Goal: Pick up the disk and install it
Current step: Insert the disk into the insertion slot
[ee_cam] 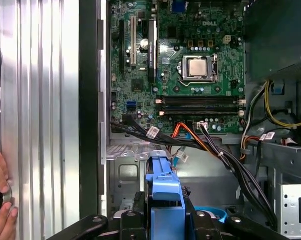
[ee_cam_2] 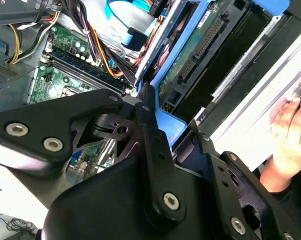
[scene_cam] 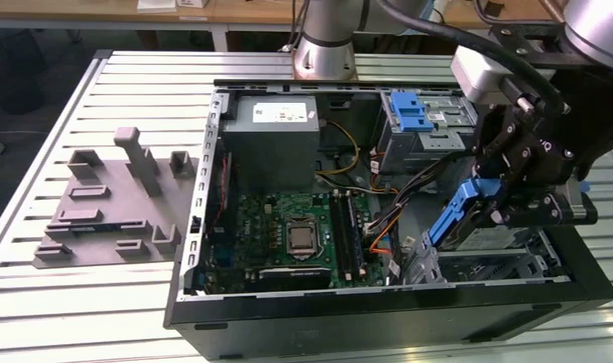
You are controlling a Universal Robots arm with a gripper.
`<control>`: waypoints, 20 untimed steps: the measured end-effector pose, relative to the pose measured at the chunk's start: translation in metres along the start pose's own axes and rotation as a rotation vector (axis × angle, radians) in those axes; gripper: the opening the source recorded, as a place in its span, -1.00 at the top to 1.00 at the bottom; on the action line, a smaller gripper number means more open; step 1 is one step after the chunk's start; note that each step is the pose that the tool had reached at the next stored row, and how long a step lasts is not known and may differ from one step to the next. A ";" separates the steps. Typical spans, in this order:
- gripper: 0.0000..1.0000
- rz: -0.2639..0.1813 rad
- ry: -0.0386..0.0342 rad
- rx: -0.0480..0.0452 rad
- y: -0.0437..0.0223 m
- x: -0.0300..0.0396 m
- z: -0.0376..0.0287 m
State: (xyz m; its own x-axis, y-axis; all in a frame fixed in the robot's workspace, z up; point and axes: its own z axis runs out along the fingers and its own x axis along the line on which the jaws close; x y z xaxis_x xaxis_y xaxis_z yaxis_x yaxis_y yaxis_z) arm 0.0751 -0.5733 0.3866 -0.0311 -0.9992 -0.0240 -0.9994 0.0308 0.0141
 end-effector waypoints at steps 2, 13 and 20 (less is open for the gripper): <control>0.27 0.000 -0.0001 0.0000 0.0000 0.0001 0.0028; 0.27 0.000 -0.0002 0.0000 -0.0003 0.0004 0.0180; 0.27 0.000 -0.0002 0.0000 -0.0004 0.0006 0.0269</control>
State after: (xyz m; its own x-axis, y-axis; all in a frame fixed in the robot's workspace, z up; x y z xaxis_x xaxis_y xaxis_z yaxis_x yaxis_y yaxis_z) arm 0.0751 -0.5733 0.3597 -0.0311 -0.9992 -0.0242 -0.9994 0.0308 0.0140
